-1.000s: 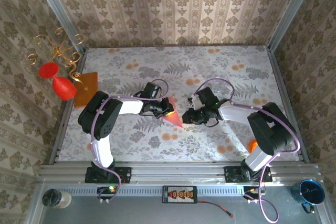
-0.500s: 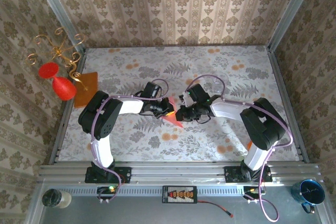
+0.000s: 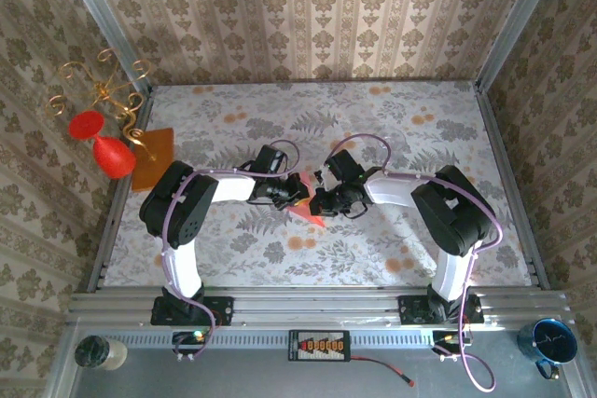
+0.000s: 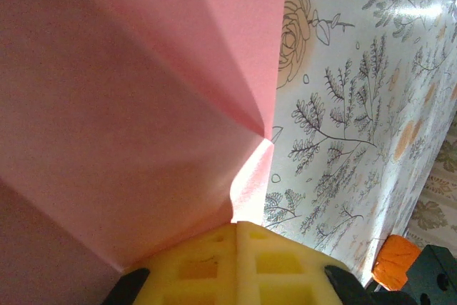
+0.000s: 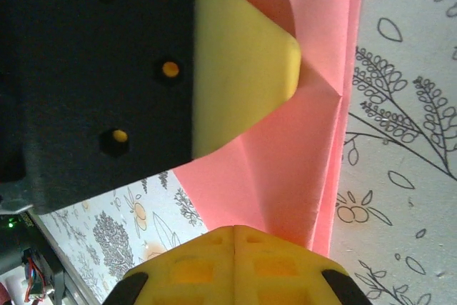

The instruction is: Fold a paper plane with a square sheet of paper (pick it up from the middle)

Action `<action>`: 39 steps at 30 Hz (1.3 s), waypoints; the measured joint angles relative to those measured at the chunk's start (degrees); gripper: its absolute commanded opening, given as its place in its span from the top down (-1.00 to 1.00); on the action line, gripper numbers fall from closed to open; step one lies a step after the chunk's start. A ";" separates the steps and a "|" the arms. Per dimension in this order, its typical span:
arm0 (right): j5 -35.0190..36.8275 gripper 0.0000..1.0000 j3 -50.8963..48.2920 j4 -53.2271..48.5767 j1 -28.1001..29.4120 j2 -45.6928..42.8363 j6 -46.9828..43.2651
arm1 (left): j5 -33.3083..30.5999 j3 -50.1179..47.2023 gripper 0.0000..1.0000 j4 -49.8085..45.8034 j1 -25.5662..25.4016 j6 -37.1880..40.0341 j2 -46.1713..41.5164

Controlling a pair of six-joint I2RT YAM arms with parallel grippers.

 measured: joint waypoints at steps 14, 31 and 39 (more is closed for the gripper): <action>0.52 0.88 0.00 -0.39 -0.02 1.16 0.00 | 0.09 0.31 0.91 -0.46 0.00 0.00 0.15; 0.33 0.88 -2.56 0.98 -0.17 0.33 -0.72 | 0.00 1.07 0.92 -1.79 0.00 0.00 0.48; -0.90 0.88 -9.25 1.03 -0.68 -4.79 -1.57 | 0.22 1.18 0.92 -1.73 -0.15 0.00 0.63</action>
